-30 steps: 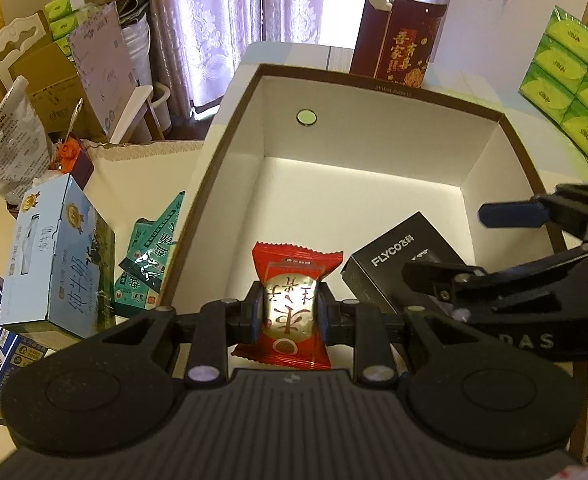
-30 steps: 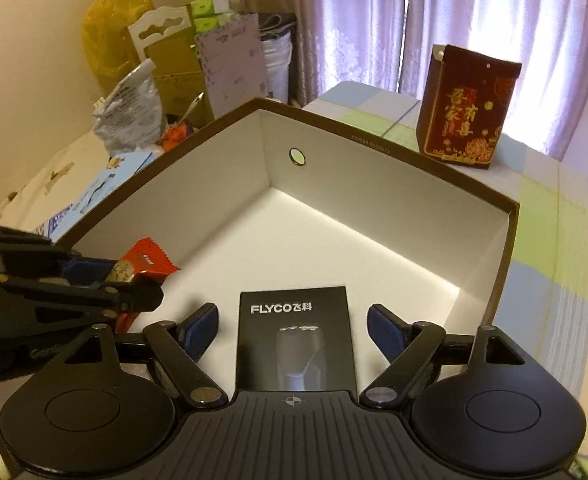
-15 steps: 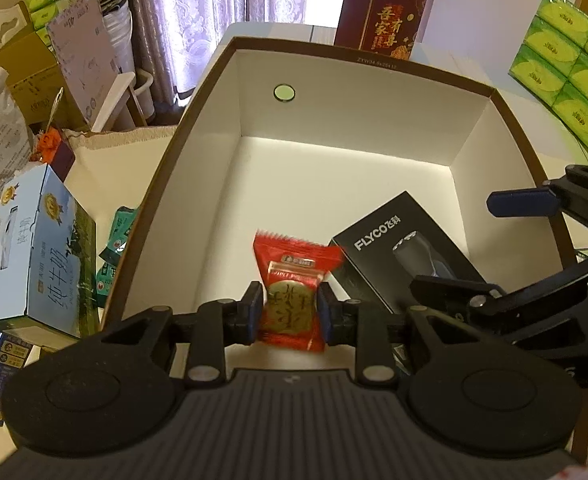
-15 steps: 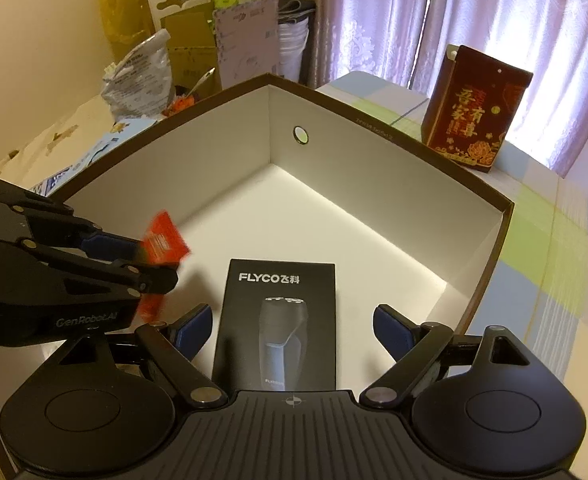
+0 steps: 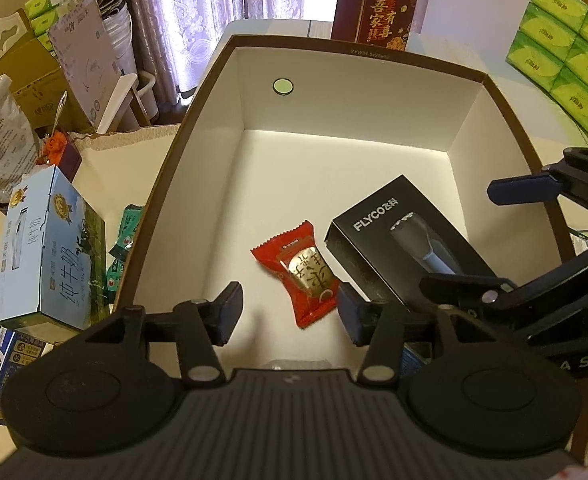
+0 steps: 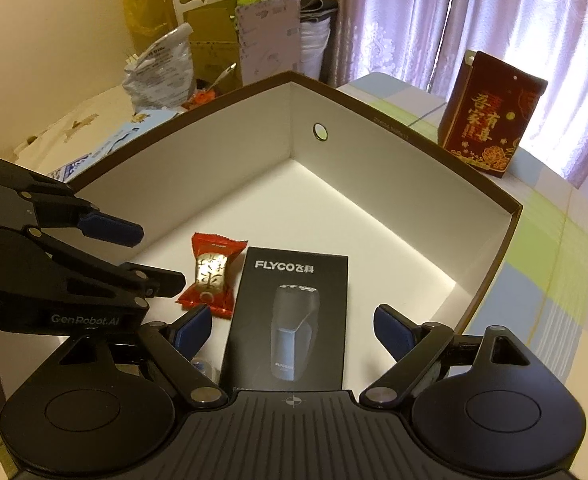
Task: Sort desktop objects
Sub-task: 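Open the left tool to drop the candy while the right tool releases the FLYCO box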
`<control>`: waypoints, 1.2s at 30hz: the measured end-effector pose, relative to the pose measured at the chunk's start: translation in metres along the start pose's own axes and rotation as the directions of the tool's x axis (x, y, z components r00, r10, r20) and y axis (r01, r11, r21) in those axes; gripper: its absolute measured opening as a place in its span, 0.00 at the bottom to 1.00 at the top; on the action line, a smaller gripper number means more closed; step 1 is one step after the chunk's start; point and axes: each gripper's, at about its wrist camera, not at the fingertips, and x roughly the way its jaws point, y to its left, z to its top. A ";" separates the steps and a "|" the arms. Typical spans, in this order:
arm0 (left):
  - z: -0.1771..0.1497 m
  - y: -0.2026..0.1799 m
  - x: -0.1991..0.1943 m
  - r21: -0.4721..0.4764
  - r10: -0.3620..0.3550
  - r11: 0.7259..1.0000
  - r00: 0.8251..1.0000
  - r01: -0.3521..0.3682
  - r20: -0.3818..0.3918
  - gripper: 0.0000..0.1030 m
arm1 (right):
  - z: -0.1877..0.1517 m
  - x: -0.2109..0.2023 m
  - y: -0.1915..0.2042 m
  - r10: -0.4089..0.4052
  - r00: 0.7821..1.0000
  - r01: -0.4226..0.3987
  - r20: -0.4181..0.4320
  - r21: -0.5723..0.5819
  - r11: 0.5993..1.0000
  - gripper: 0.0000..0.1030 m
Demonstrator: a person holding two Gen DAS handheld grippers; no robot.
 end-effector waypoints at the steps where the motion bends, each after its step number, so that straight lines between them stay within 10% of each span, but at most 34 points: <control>1: 0.000 -0.001 -0.002 0.000 0.000 1.000 1.000 0.000 0.002 0.47 | -0.001 -0.002 0.000 0.002 1.000 -0.002 0.002 0.000 1.000 0.83; 36: -0.037 -0.022 -0.082 -0.046 0.025 0.999 0.995 -0.021 0.093 0.63 | -0.035 -0.077 0.021 0.029 0.994 -0.033 0.106 0.035 0.999 0.88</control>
